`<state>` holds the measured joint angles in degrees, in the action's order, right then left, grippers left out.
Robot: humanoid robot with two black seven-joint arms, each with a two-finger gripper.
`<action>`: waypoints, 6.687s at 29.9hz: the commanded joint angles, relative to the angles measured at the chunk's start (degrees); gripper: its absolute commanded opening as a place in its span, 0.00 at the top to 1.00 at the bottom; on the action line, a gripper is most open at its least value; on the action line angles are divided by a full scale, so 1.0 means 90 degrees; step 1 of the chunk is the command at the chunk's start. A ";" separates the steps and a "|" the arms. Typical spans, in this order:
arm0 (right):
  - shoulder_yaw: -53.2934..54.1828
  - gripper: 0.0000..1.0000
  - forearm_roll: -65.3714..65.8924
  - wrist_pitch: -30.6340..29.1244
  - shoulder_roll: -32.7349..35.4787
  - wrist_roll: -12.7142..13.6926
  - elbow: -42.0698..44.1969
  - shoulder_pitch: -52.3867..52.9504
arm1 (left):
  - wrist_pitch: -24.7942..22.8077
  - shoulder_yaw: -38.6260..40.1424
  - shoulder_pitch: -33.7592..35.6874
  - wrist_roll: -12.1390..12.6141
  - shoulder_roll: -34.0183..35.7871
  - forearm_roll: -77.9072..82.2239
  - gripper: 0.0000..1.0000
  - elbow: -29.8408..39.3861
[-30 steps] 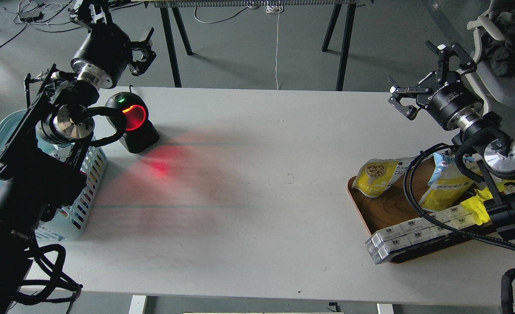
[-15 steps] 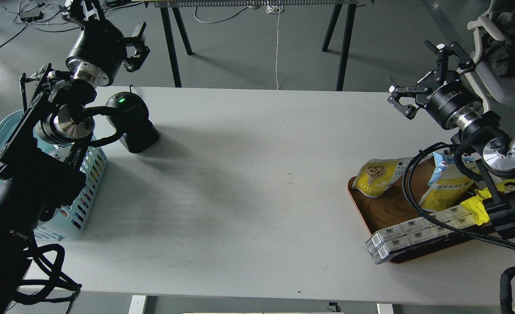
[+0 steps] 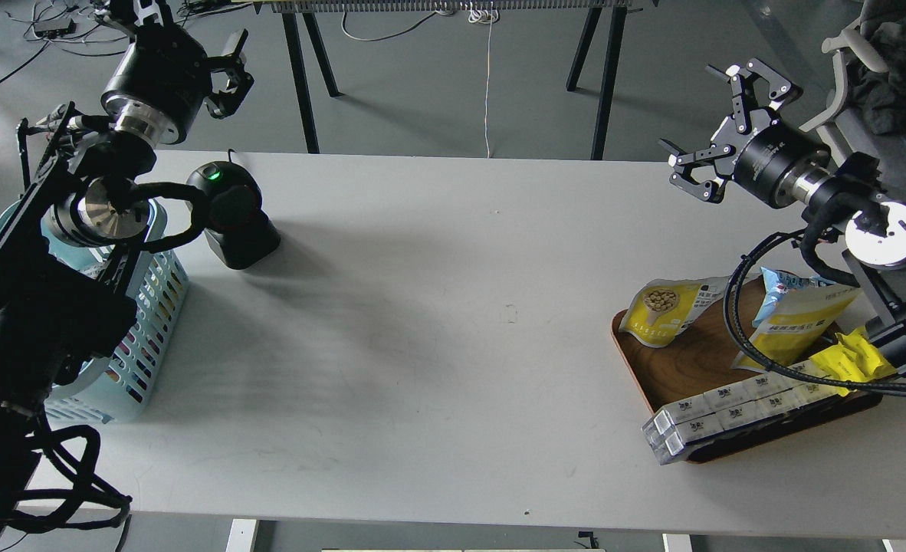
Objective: Scan snack and place in basket
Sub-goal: 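Raise the right gripper and swing it above the wooden tray, then lower the right gripper onto a yellow snack packet and grasp it, then lift the yellow packet up off the tray with the right gripper, then carry the packet to the table center and set it upright, then open the right gripper and withdraw the right arm upward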
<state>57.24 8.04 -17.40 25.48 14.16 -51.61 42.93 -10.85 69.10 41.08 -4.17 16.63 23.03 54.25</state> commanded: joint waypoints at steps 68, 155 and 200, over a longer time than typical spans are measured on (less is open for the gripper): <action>-1.0687 0.20 -0.2427 0.3310 0.2091 0.1538 -0.5027 0.6588 | -0.0386 0.0193 -0.0082 -0.0221 0.0203 -0.0039 0.00 0.0154; -0.7816 1.00 -0.3931 0.4618 -0.2831 0.1538 -0.0154 0.5982 | -0.0337 0.0184 0.0113 -0.0220 0.0457 -0.0030 0.00 0.0212; -0.6928 0.02 -0.3276 0.3956 -0.2831 0.1538 -0.0691 0.6460 | -0.0337 0.0096 0.0142 -0.0113 0.0720 0.0029 0.00 0.0202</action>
<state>-7.57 -21.53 21.13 0.00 28.00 -57.50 98.98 -13.95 70.19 42.04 -5.53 21.81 23.02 55.90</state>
